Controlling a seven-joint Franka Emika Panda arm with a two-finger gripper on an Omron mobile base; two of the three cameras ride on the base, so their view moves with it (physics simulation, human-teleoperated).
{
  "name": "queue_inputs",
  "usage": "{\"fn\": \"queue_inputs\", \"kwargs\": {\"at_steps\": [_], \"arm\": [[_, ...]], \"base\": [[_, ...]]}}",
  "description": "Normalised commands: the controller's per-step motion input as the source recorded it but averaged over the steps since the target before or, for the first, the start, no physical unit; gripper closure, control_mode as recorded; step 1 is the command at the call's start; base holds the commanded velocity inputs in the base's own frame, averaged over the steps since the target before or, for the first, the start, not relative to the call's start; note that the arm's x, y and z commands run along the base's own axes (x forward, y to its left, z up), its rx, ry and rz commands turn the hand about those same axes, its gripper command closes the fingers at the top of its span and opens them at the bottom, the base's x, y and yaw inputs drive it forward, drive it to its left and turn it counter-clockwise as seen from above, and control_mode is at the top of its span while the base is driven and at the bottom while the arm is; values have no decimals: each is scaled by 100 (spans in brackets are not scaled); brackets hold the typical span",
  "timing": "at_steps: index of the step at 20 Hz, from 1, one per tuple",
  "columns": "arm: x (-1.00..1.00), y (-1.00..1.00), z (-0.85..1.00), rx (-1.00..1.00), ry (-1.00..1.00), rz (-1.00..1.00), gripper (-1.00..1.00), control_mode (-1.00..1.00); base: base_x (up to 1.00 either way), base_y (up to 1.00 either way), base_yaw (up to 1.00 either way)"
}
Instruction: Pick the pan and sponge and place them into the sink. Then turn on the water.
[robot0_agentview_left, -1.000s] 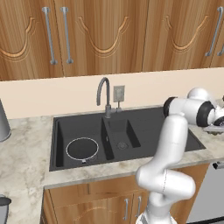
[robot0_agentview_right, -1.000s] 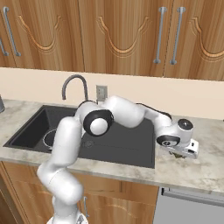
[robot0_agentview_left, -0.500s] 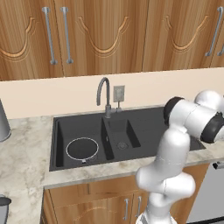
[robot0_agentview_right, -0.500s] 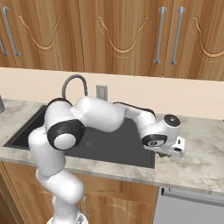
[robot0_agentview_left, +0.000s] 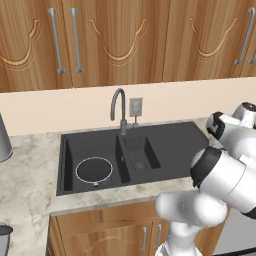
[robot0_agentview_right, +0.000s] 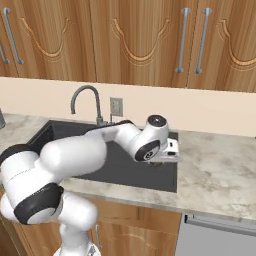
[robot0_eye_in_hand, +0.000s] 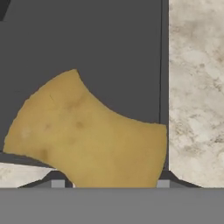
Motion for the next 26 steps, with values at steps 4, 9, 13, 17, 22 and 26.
{"fn": "queue_inputs", "kwargs": {"at_steps": [4, 9, 13, 17, 22, 26], "arm": [[0, 100, 47, 0, 2, 22, 100, -100], [0, 100, 35, 0, 1, 24, 100, -100], [0, 100, 15, 0, 1, 25, 100, -100], [1, 100, 2, -1, 0, 26, 100, -100], [0, 100, 0, 0, 0, 24, 100, -100], [0, 100, 0, 0, 0, 20, 100, -100]], "base": [[0, 0, 0], [0, 0, 0], [0, 0, 0], [0, 0, 0], [0, 0, 0], [0, 0, 0]]}}
